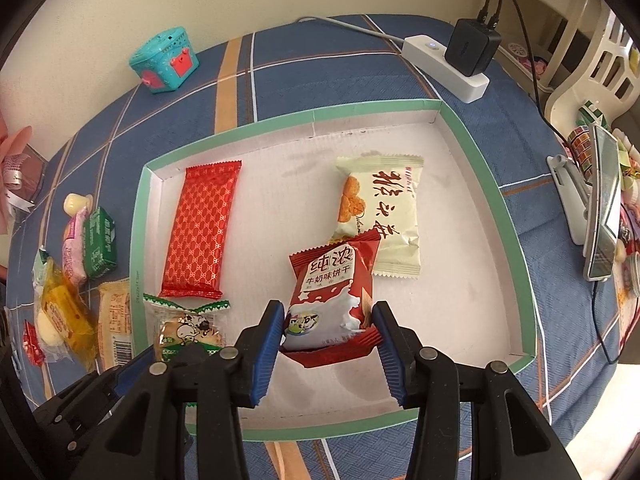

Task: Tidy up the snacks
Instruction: 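Lower both packets into the tray and open both grippers, then grasp the yellow bread bun packet with the left gripper while the right grasps the tan bread packet, then carry the yellow bun packet with the left gripper while the right carries the tan packet to the tray, then lower both packets into the tray and open both grippers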

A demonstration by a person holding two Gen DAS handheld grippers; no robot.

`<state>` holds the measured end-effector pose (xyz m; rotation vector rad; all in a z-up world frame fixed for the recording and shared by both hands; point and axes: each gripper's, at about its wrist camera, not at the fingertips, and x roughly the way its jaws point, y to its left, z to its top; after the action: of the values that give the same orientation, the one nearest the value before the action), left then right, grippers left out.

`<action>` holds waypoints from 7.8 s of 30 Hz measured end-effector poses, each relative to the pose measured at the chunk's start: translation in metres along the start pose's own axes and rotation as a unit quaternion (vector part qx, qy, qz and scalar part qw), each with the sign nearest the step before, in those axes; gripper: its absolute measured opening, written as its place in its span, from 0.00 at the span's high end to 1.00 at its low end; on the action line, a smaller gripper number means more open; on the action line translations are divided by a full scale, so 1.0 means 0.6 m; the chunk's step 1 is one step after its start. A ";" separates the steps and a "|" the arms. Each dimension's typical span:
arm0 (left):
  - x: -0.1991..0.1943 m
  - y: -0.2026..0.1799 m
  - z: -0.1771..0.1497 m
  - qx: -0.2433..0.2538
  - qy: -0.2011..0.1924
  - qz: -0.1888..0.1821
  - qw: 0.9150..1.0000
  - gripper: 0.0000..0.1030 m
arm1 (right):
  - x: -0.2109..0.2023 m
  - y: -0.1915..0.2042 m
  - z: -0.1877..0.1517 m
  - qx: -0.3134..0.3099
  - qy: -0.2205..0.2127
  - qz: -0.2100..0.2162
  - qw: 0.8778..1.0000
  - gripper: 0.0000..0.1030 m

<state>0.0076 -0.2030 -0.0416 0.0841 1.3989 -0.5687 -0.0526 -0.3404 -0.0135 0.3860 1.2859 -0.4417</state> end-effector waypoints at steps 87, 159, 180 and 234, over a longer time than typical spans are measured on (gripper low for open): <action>-0.116 0.289 0.017 -0.188 -0.089 0.124 0.970 0.04 | 0.016 0.258 -0.065 -0.139 0.006 0.033 0.990 0.00; -0.175 0.260 0.020 -0.162 -0.134 0.103 0.972 0.60 | -0.006 0.294 -0.059 -0.154 -0.026 0.123 0.980 0.63; -0.119 0.057 0.050 -0.022 -0.129 0.051 0.990 0.60 | -0.030 0.077 0.011 -0.023 -0.066 0.065 0.995 0.63; -0.053 0.003 0.095 0.013 -0.120 0.046 0.992 0.40 | 0.040 0.011 0.063 0.010 -0.045 -0.013 0.999 0.09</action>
<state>0.0579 -0.2126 -0.0013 0.0971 1.1481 -0.5021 -0.0125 -0.3567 -0.0277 0.3623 1.2009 -0.4891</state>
